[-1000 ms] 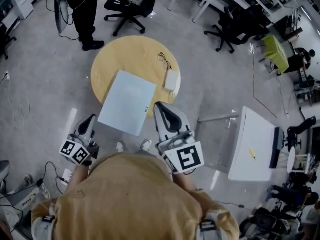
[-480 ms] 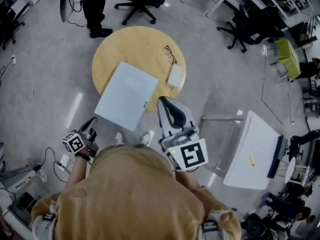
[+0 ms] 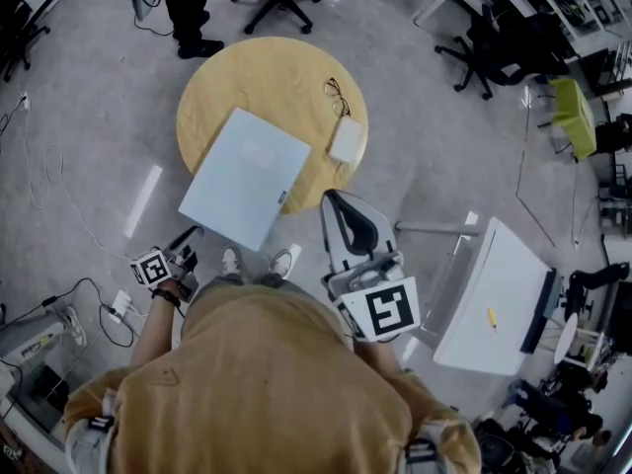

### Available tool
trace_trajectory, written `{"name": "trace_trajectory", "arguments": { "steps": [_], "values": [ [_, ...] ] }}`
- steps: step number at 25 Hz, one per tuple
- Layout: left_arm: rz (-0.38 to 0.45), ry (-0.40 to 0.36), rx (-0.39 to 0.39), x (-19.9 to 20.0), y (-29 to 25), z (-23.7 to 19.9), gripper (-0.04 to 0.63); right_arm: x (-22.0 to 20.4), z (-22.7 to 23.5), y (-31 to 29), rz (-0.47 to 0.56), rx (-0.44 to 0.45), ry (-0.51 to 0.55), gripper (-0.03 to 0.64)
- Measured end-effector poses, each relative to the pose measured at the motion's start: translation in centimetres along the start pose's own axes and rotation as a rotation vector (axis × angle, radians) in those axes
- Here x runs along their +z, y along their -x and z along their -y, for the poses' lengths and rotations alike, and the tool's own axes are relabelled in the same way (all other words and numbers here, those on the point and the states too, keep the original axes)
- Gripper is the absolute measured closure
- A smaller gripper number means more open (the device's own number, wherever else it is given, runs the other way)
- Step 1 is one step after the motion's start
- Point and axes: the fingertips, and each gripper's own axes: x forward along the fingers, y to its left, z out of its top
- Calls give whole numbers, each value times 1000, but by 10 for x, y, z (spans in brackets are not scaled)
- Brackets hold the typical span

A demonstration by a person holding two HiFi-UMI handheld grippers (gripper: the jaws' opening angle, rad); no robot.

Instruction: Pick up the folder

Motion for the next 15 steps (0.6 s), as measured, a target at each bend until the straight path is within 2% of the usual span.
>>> {"name": "trace_trajectory", "arguments": {
  "steps": [1,3,7,9,14,15],
  "values": [
    [-3,38,16,-3,-1,-5,456,0,2,2,-2,-5,1,617],
    [11,132,-22,-6,-8,-5,414,2,5,4,-3,-19,-3,617],
    [78,264,-199,-4,-31,8,315,-5,12,14,-30,-36,10,617],
    [102,284,-211,-2,-36,5,279,-6,15,18,-34,-51,9,617],
    [121,305,-237,4,-44,-1,253,-5,17,21,-19,-80,9,617],
    [116,307,-234,3,-45,-1,216,-4,18,21,-22,-91,2,617]
  ]
}}
